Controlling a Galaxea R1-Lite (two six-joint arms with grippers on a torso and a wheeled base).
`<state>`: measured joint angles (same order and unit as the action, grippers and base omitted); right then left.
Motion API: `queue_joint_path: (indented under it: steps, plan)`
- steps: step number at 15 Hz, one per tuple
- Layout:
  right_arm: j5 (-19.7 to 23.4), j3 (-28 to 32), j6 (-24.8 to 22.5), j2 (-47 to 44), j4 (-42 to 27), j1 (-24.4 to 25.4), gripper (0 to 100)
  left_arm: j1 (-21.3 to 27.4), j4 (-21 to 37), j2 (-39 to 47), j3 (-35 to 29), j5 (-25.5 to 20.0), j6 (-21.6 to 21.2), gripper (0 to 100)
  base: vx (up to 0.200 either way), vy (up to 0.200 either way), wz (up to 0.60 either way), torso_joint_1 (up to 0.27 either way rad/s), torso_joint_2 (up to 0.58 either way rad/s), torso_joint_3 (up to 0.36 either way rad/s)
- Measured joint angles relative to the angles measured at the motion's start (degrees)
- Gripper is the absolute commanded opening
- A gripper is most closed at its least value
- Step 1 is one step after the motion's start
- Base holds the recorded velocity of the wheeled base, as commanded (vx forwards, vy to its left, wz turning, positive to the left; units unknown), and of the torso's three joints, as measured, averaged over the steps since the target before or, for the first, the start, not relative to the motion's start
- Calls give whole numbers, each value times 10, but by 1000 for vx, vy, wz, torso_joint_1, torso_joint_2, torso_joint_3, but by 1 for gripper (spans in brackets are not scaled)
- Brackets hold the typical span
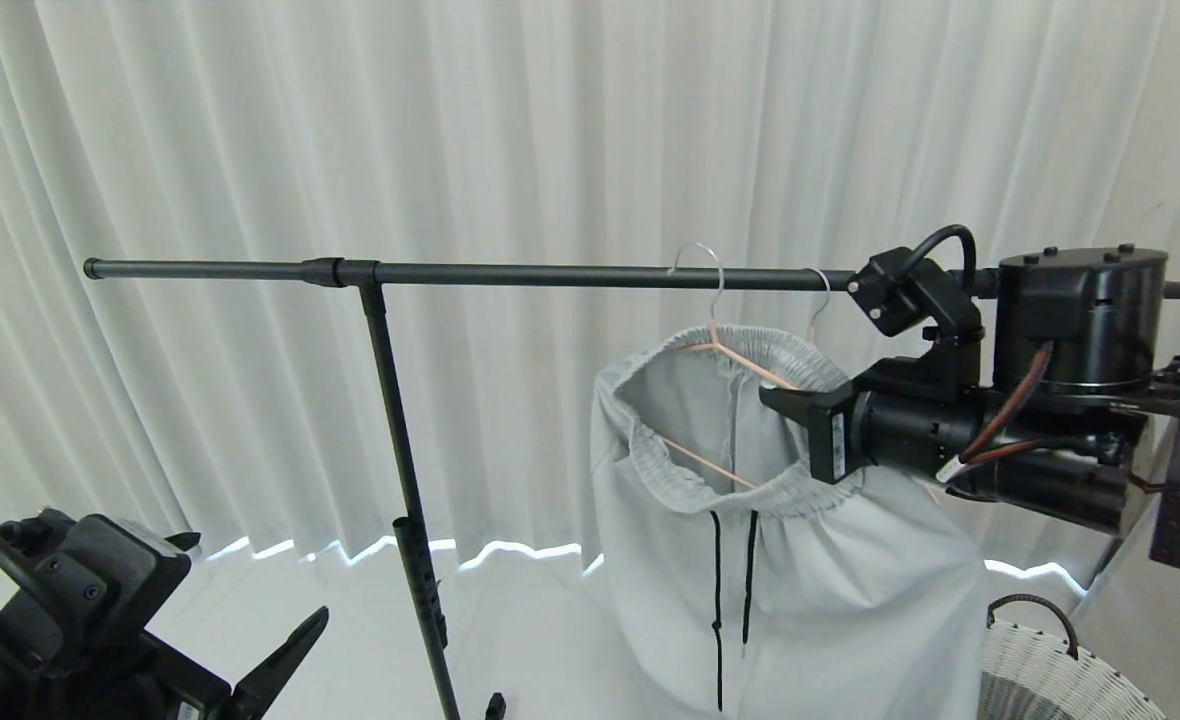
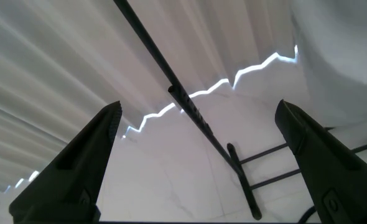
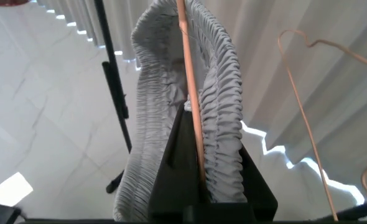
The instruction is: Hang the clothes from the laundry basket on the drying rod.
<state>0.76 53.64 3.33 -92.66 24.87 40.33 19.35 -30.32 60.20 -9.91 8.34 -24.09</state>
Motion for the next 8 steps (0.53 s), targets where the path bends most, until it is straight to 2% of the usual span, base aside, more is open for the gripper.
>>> queue_joint_path:
  steps: [8]
  plan:
    - [0,118,-1,-96,3,-65,0,1,0,3,-7,0,-8,100,0,0,0,0,0,0]
